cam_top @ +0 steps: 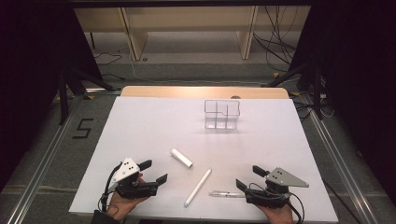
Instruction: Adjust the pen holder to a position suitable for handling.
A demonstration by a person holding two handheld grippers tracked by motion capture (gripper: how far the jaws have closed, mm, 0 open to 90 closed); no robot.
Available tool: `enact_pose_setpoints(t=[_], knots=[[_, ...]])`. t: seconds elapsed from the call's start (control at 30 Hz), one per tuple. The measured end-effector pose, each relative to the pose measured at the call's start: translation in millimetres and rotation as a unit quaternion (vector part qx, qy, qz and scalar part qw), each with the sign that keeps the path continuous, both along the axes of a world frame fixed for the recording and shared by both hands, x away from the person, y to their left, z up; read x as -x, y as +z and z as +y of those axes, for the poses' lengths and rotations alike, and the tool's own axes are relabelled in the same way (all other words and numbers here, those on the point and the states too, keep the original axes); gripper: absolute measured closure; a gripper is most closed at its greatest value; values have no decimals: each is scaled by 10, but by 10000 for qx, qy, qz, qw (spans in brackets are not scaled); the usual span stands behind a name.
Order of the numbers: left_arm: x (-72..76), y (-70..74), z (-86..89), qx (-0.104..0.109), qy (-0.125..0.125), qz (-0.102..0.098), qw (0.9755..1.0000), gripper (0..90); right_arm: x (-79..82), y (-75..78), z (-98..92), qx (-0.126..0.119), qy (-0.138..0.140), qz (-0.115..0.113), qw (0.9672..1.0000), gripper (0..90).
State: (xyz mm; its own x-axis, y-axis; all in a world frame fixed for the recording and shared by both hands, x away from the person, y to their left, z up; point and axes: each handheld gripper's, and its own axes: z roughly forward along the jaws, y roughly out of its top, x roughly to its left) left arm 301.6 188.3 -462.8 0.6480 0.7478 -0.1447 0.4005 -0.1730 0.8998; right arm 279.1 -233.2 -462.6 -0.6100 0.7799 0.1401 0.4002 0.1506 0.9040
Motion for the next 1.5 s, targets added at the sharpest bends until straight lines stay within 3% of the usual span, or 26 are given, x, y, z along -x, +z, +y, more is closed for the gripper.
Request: enact_pose_setpoints(t=[0.37, 0.57, 0.73, 0.93, 1.1, 1.5], knots=[[-3, -1, -5, -42, 13, 38, 10000, 184, -40, 35, 1, 96, -30, -11, 9999, 209], [-8, 1, -2, -43, 38, 72, 10000, 184, -162, 89, -31, 266, -150, 122, 9995, 230], [-11, 1, -2, -41, 58, 91, 9999, 184, -315, 171, -91, 289, -246, 176, 9991, 230], [-15, 0, 4, -52, 78, 117, 9999, 185, -627, 279, -158, 345, -421, 220, 9983, 268], [-19, -4, -3, -104, 50, 135, 9998, 185, -830, 266, -168, 494, -663, 264, 9962, 400], [-16, 4, 3, -78, 53, 132, 9999, 187, -1365, 302, -251, 471, -1106, 515, 9914, 694]])
